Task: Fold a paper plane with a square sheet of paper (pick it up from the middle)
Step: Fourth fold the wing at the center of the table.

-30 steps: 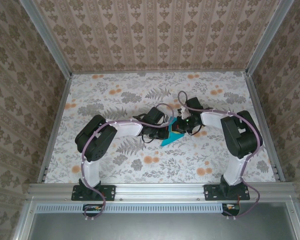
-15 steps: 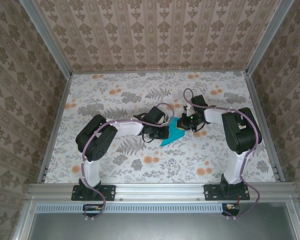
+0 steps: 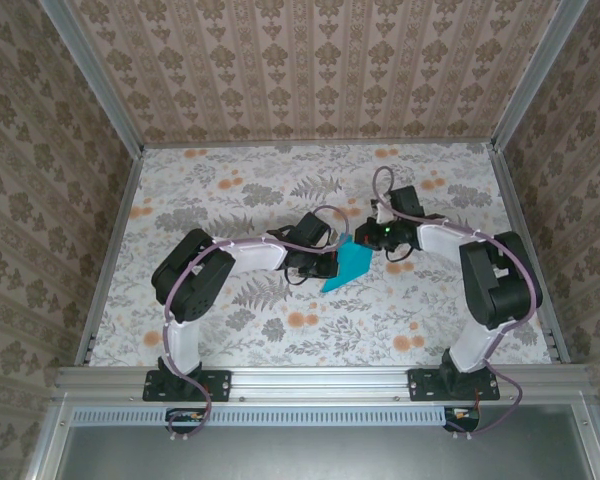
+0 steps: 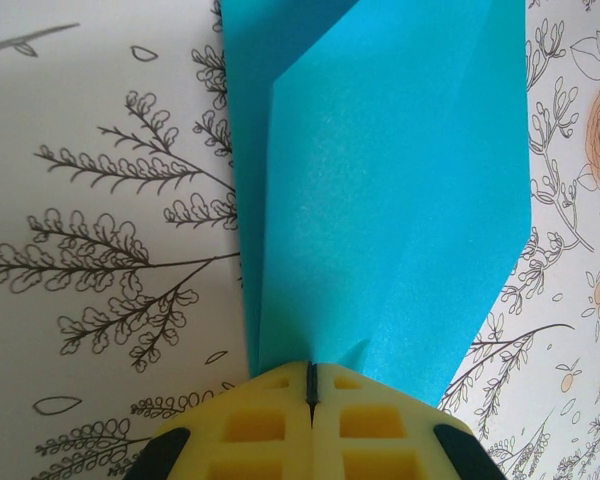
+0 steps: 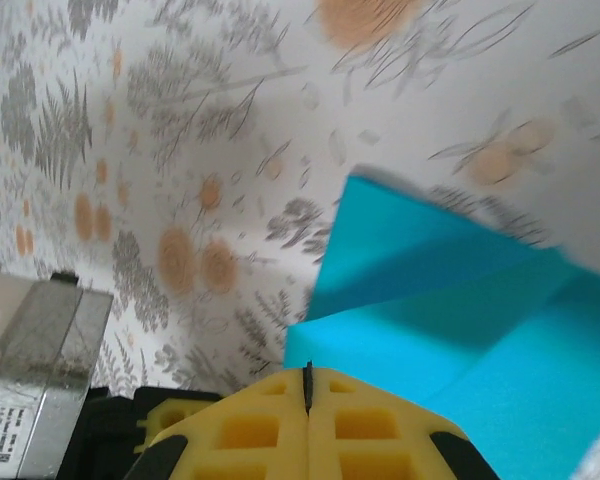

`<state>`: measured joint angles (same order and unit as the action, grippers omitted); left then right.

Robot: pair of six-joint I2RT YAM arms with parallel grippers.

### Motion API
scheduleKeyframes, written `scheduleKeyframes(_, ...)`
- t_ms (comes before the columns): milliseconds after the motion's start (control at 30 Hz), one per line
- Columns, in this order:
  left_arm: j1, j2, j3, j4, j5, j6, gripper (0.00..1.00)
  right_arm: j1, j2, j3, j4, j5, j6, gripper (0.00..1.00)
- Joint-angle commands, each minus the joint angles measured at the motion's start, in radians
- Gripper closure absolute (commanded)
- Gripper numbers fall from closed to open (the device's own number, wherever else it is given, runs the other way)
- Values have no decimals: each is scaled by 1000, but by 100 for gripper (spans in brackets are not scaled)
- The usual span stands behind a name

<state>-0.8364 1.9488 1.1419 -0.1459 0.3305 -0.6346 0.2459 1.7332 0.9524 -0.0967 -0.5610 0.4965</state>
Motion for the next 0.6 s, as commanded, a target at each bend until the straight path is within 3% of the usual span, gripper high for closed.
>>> scheduleKeyframes(0, -6, 69, -32, -170, -59, 15, 100, 43, 50, -24, 27, -33, 11, 100)
scheduleKeyframes(233, -4, 70, -42, -174, -57, 10, 100, 32, 133, 0, 28, -9, 3, 100)
scheduleKeyframes(567, -5, 67, -62, -177, -48, 9, 100, -89, 225, 61, 10, 59, 78, 100)
